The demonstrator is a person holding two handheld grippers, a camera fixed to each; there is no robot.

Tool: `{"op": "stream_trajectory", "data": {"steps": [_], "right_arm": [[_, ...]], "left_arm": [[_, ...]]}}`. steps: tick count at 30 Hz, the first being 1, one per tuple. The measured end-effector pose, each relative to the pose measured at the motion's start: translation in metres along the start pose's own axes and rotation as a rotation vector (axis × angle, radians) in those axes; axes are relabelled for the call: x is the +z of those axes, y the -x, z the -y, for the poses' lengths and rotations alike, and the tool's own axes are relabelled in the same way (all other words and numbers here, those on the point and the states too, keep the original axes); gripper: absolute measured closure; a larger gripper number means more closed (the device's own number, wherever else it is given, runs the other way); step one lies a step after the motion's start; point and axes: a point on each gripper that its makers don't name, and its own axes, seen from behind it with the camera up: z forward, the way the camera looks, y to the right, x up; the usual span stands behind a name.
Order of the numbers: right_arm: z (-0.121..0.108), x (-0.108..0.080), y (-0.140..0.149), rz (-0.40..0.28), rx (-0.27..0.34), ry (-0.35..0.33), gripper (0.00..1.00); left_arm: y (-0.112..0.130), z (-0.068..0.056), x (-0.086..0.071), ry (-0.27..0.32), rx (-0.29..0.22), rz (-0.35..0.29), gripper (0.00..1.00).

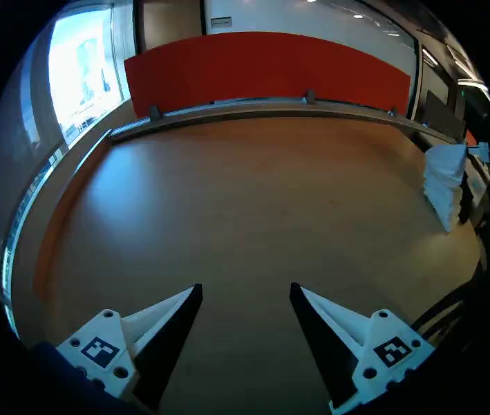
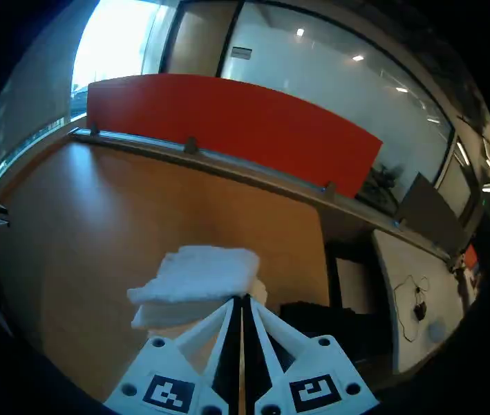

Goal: Fold towel

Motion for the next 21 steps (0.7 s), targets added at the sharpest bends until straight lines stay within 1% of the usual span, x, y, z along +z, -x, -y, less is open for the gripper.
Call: {"op": "stream_trajectory", "data": {"steps": [11,21], "right_arm": [[-0.009,0.001,0.041,0.04,0.058,0.028,0.98],[-0.01,0.007,0.08,0.101,0.086,0.039,0.98]], "left_arm": [[0.001,0.0,-0.002,-0.008,0.009,0.003,0.06],[0.001,-0.003,-0.002,-0.007,0.016,0.006,0.06]]}}
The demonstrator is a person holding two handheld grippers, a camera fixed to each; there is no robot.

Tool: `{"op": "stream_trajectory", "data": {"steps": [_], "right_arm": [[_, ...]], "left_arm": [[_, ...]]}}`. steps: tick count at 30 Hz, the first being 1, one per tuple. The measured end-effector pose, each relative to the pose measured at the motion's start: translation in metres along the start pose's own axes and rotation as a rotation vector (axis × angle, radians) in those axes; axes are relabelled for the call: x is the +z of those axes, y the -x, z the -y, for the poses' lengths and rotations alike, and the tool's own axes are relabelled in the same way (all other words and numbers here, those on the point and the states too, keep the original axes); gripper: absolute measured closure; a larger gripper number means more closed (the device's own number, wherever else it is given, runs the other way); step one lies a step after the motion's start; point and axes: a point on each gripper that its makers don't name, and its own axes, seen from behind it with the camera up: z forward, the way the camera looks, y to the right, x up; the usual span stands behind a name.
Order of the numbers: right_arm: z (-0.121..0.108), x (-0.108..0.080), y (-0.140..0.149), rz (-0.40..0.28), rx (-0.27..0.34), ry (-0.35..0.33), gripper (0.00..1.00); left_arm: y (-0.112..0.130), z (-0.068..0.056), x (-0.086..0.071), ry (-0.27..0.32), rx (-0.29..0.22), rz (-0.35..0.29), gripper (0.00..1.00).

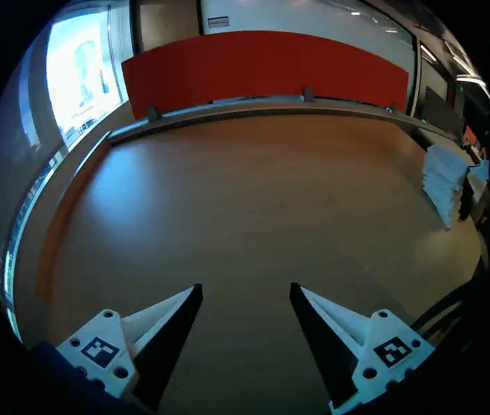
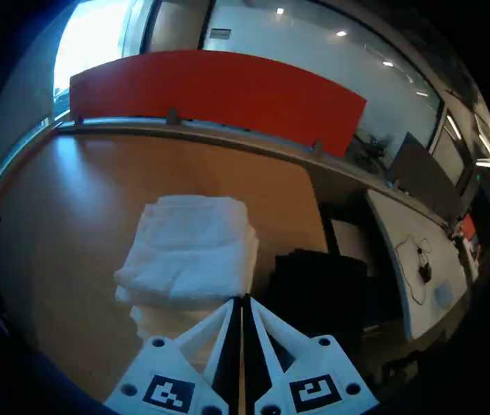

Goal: Fold towel

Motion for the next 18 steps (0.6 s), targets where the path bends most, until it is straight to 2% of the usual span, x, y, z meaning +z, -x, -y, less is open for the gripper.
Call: {"op": "stream_trajectory", "data": {"steps": [18], "right_arm": [[0.006,0.017,0.058,0.106,0.044,0.005,0.98]], "left_arm": [[-0.001,0.006,0.001,-0.01,0.003,0.005,0.06]]}}
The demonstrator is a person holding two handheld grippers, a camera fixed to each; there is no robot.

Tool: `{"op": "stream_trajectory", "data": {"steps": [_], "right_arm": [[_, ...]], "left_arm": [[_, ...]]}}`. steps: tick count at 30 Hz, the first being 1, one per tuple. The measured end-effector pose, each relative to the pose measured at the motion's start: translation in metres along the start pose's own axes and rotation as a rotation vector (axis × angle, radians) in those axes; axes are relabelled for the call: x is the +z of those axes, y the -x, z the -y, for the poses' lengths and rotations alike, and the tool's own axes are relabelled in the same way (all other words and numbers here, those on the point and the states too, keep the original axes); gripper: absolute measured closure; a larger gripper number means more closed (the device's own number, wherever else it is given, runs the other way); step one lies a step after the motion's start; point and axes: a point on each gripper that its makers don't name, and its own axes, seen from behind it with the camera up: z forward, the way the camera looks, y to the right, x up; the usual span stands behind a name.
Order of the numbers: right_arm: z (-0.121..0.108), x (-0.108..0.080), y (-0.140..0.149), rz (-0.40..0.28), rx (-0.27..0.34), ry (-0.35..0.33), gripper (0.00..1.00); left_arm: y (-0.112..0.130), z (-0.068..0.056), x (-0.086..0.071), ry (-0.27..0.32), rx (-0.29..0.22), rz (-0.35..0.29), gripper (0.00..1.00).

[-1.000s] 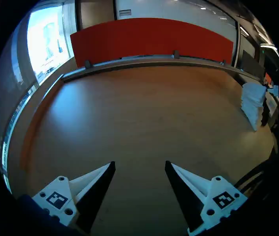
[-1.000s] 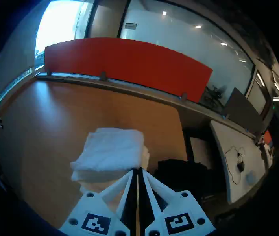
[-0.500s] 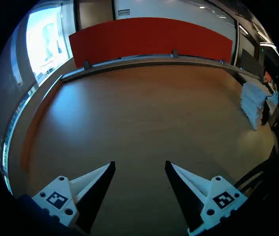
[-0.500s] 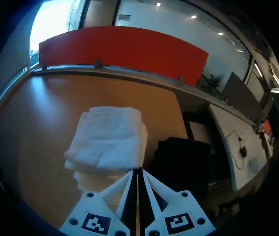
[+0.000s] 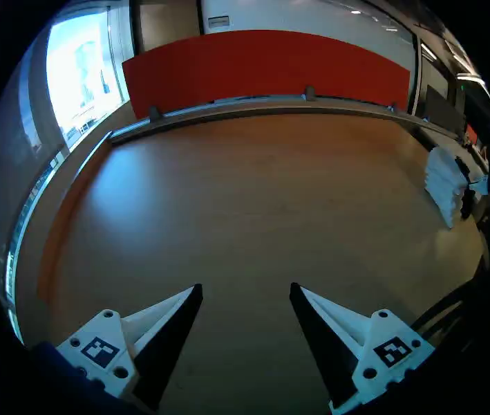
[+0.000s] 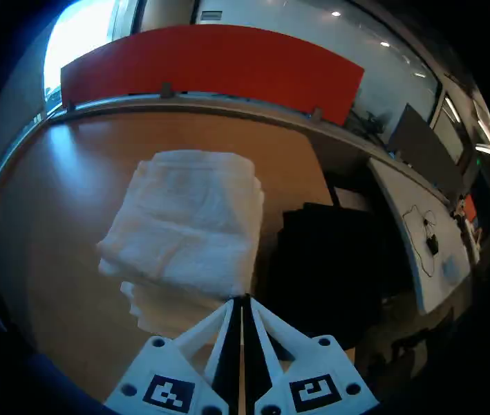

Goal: Fold towel

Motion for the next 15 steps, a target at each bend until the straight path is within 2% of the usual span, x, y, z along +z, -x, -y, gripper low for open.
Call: {"op": "stream_trajectory", "data": {"steps": [8,15], "right_arm": [[0.001,0.005,0.01,0.027,0.024,0.004,0.98],[0.001,0.006,0.01,0.028,0.022,0.013,0.98]], "left_arm": [[0.0,0.001,0.001,0.0,0.003,0.002,0.06],[0.001,0.002,0.002,0.001,0.002,0.005,0.06]]}}
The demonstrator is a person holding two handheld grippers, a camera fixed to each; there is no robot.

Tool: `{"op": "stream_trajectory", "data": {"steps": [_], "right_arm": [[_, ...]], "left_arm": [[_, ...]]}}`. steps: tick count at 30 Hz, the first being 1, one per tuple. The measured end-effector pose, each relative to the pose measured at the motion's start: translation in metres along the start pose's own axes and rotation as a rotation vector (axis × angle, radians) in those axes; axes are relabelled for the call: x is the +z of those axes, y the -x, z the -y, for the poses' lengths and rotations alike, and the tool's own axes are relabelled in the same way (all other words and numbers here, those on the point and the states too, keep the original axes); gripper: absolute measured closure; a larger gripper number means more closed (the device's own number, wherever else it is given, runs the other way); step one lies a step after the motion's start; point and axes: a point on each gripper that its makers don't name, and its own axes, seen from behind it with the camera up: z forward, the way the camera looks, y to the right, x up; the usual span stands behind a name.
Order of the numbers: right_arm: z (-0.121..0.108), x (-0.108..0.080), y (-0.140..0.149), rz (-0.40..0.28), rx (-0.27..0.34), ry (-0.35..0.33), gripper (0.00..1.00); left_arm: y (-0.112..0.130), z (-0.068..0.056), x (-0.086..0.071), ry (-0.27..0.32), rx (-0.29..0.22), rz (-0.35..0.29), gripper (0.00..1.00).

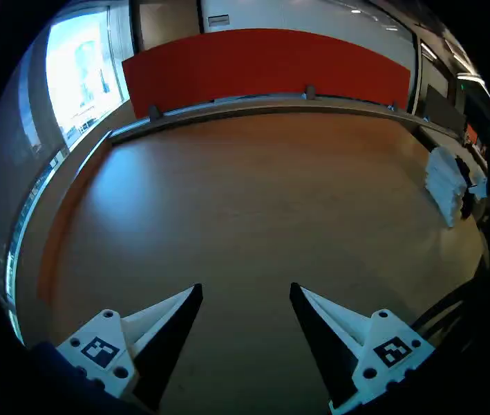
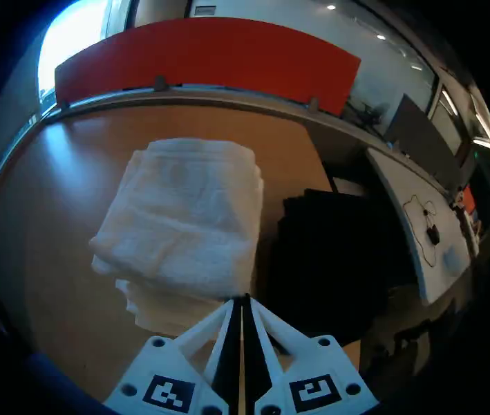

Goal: Fold towel

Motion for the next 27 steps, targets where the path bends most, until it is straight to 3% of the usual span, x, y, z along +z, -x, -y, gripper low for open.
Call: {"op": "stream_trajectory", "data": {"steps": [15,23,27], "right_arm": [[-0.003,-0.004,-0.006,-0.019,0.019,0.025,0.95],[-0.016,-0.008,-0.001,-0.018,0.045,0.072,0.72],[-0.022,-0.011,-0.001,-0.022,0.049,0.095,0.37]], "left_arm": [[0.0,0.001,0.002,0.004,0.003,0.001,0.06],[0.0,0.001,0.001,0.008,-0.003,-0.001,0.06],[-0.001,0.001,0.001,0.008,0.003,-0.003,0.06]]}}
